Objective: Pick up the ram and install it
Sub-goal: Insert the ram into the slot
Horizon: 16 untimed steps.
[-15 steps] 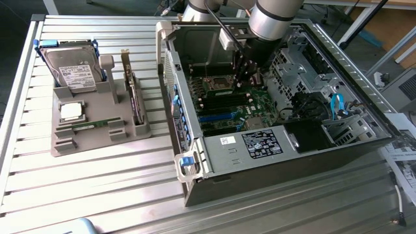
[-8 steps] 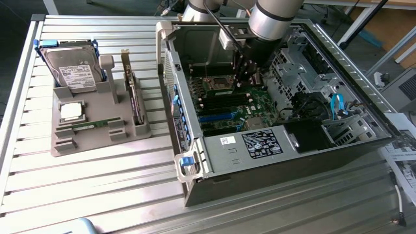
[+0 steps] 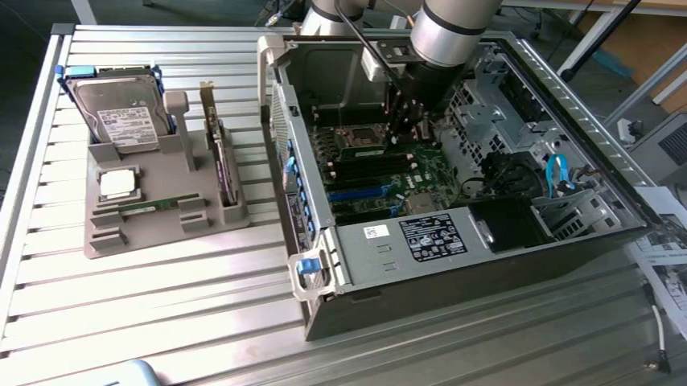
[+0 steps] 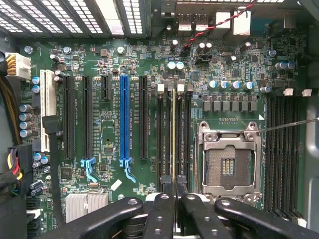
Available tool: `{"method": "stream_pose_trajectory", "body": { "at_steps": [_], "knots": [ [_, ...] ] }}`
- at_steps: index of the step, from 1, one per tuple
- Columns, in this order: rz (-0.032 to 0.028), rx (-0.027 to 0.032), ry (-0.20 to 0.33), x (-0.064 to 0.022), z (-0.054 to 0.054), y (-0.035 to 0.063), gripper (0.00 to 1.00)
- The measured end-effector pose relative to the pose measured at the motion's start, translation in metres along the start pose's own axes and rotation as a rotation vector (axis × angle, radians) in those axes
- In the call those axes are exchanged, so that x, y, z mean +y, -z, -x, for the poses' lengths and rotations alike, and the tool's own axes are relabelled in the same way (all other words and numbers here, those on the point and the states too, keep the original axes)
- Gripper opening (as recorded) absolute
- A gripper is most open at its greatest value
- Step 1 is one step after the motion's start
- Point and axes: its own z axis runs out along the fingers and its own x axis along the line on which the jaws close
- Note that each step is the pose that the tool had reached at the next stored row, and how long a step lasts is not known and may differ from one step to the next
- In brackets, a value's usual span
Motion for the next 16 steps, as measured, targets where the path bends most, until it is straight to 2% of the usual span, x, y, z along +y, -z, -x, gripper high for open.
{"method": "stream_pose_trajectory", "body": {
  "at_steps": [16],
  "knots": [
    [0.0, 0.0, 0.0, 0.0, -0.0058, 0.0002, 0.12]
  ]
}}
